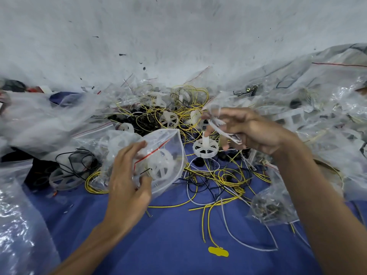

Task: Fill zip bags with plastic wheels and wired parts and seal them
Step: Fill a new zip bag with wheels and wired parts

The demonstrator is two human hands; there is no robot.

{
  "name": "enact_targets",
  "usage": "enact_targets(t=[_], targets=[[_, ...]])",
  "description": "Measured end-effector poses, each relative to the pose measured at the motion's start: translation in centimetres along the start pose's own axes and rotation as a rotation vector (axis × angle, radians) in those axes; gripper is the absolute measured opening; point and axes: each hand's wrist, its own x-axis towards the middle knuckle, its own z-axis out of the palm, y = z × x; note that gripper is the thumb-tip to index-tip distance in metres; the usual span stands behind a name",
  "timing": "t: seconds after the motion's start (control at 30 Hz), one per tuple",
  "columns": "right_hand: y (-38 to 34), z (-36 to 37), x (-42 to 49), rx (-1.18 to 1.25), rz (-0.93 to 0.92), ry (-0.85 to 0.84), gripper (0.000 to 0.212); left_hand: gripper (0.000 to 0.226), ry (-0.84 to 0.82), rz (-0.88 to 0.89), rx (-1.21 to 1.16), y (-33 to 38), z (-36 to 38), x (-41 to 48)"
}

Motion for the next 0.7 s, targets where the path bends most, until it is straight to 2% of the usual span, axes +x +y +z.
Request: enact_targets(t=[0.17, 0.27, 0.33, 0.4, 0.5, 0.57, 0.7], targets=[[-0.1, 4.5, 1.6, -0.269, 0.018, -0.085, 0.041, 0.063, -0.114, 0.001, 0.045, 0.4, 0.4, 0.1], [1.2, 7.7, 3.2, -0.671, 0.023, -0.172, 0.045, 0.068, -0.131, 0.008, 0.070, 0.5, 0.5, -0.2], [2.5, 8.9, 4.2, -0.917, 0.023, -0.118, 0.041, 0.070, -0.140, 0.002, 0.052, 0.5, 0.4, -0.3], [3.5, 9.6, 4.7, -1.028, 0.032, -0.013, 0.030, 0.070, -0.137, -0.006, 0.037, 0.6, 0.3, -0.3], [4.7, 10.0, 5.3, -1.198, 0.054, 0.106, 0.028, 0.069, -0.148, 0.022, 0.059, 0.9, 0.4, -0.4], [4.7, 10.1, 5.3, -1.077, 0.007, 0.177, 0.027, 0.069, -0.149, 0.059, 0.072, 1.2, 0.4, -0.5], [3.8, 11.1, 5.0, -0.414, -0.012, 0.222, 0.020, 0.070, -0.119, 0.135, 0.077, 1.5, 0.2, -0.3]])
